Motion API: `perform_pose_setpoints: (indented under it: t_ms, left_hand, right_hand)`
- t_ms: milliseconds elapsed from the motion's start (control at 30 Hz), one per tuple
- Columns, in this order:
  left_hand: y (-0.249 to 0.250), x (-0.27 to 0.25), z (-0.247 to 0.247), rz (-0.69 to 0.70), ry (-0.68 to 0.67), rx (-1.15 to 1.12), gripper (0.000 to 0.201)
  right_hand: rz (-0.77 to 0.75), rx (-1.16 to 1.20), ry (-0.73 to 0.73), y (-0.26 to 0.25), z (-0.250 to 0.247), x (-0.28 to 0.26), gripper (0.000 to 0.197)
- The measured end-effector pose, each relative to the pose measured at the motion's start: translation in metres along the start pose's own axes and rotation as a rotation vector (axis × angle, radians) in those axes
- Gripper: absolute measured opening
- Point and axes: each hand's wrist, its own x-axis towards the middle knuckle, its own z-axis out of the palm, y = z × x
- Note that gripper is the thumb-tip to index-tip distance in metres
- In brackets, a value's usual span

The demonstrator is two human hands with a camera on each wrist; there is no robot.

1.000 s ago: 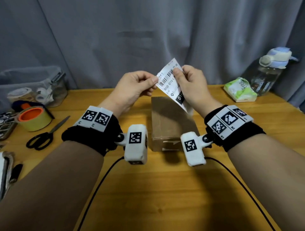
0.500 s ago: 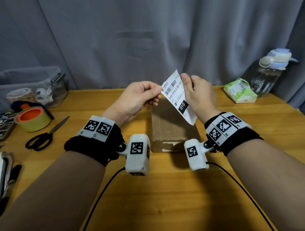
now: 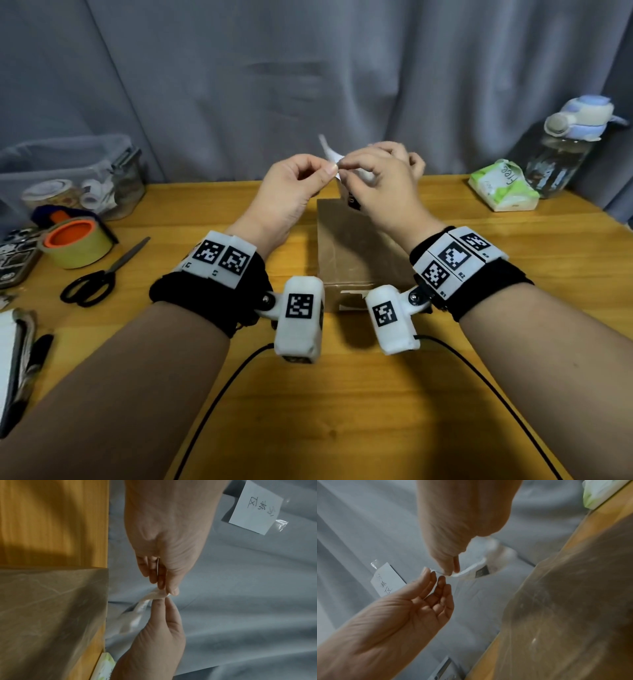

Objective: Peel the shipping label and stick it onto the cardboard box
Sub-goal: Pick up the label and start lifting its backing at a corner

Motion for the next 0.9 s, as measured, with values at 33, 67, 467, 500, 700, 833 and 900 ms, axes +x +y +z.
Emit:
perform_pose_setpoints:
  t_ms: [33,67,467,500,700,833,900]
  left_hand:
    - [0.0002,-0.0003,0.0,0.003,0.0,0.004,0.014]
    - [0.0005,-0.0004,-0.0003,0.004,-0.001,0.008,0.014]
    - [-0.0043,0.002,-0.0026,-0.004,-0.022,0.0,0.015]
    - [-0.0045,0.0018,-0.0025,0.0,-0.023,0.001,0.015]
    - [-0.0035,-0.0001,-0.0031,0.019,-0.008,0.017,0.015]
    - [-0.0009,-0.0015,-0.0039,0.022,-0.001,0.017,0.012]
    - [0.0005,-0.002,-0.0044,0.026,0.011,0.012,0.01]
  right_hand:
    - [0.007,-0.002,-0.005,-0.0003,0.0002,0.0002,0.012]
    - [0.017,-0.005,-0.027,-0.0012,-0.0003,0.0002,0.012]
    - [0.136,0.528,-0.161,-0.0046,-0.0056,-0.0028,0.016]
    - [0.137,0.532,-0.159,-0.0039,-0.005,-0.0026,0.017]
    - [0.106,0.533,-0.161,-0.0023,-0.0021,-0.0014,0.018]
    - [0.076,0.539,-0.166,-0.0045,-0.0026,-0.0008,0.018]
    - [0.064,0.539,-0.168,-0.006,-0.0022,-0.0007,0.018]
